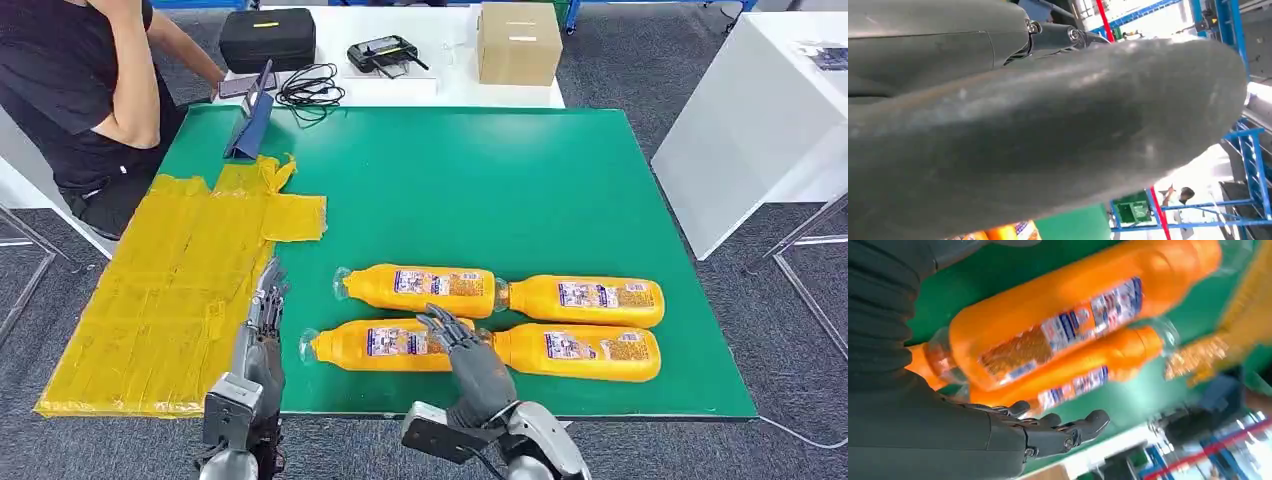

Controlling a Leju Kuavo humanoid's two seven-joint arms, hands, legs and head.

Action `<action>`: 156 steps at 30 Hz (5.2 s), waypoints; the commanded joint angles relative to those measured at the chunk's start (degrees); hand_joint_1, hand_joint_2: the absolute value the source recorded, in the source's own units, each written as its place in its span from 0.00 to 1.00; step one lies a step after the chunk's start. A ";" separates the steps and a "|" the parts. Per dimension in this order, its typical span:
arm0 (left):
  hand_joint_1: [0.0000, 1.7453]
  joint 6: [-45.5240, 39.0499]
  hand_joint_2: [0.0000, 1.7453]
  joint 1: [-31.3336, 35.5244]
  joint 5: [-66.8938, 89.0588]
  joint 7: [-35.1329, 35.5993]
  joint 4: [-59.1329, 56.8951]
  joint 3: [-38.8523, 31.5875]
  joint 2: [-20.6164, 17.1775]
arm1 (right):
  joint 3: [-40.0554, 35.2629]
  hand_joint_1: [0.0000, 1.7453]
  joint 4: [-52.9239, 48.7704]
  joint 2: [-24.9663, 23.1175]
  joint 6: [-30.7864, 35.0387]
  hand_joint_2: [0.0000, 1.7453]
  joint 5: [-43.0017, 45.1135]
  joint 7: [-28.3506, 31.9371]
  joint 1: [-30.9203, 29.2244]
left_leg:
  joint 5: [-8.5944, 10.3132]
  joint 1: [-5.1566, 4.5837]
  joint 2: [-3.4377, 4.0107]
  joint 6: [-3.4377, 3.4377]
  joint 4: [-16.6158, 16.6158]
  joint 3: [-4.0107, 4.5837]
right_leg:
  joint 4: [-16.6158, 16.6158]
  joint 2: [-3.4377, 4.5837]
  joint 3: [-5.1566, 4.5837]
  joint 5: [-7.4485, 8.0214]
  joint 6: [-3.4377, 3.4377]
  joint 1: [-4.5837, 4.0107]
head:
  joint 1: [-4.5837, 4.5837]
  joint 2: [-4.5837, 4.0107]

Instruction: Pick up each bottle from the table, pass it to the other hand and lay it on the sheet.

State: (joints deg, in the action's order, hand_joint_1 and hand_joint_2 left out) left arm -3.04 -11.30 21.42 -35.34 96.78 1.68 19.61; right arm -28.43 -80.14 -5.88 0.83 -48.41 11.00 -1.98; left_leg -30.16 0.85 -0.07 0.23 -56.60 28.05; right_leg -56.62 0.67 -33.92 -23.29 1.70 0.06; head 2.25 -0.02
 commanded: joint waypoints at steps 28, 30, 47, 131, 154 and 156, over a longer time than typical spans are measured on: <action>0.00 3.67 0.00 2.38 -1.70 -0.02 -4.79 -1.82 -1.69 | -19.38 0.00 39.42 1.46 -8.07 1.00 -0.45 -8.40 -27.74 | 0.05 -0.04 0.02 0.03 0.17 -0.29 | 0.13 -0.03 0.23 0.03 0.02 0.02 | 0.00 0.00; 0.00 3.69 0.00 2.44 -1.81 -0.01 -4.83 -1.66 -1.79 | -20.71 0.00 41.05 1.38 -8.72 1.00 -0.25 -8.29 -27.84 | 0.08 -0.03 -0.04 0.03 0.23 -0.39 | 0.20 -0.09 0.33 0.05 0.02 0.01 | -0.02 0.00; 0.00 3.34 0.00 3.52 -3.22 1.45 -6.00 0.66 -2.55 | -28.39 1.00 50.16 -0.74 -11.54 1.00 0.73 -9.97 -25.37 | -0.16 0.04 0.33 -0.06 0.20 -1.60 | 0.29 0.18 1.34 0.08 -0.14 -0.08 | 0.02 0.00; 0.00 25.96 1.00 -3.83 -28.90 7.71 2.03 2.74 -0.58 | -3.51 1.00 3.67 -8.86 -1.80 1.00 20.52 5.39 1.35 | -0.31 0.50 -0.01 -0.37 0.24 -0.82 | 0.11 -0.22 0.78 -0.35 -0.49 -0.34 | 0.15 0.00; 1.00 5.33 1.00 -0.81 -4.37 9.18 -2.84 4.84 -1.65 | -21.41 1.00 8.58 -5.69 -3.99 1.00 15.04 3.99 -5.16 | -0.28 0.47 0.00 -0.36 0.37 -0.93 | 0.19 -0.20 0.85 -0.33 -0.50 -0.32 | 0.15 0.00; 1.00 5.39 1.00 -0.86 -4.08 9.04 -3.04 5.07 -2.09 | -22.00 1.00 9.48 -5.58 -3.41 1.00 15.24 4.33 -5.96 | -0.27 0.47 -0.07 -0.37 0.35 -0.91 | 0.18 -0.29 0.86 -0.35 -0.50 -0.31 | 0.15 0.00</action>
State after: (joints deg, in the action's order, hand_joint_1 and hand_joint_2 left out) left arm 3.09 -14.79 15.82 -26.95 99.73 4.98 20.09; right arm -39.62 -77.29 -12.94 -1.95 -33.16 13.92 -3.34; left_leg -30.48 1.41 -0.23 -0.22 -56.55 27.41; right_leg -56.63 0.34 -33.25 -23.67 1.17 -0.33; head 2.40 -0.02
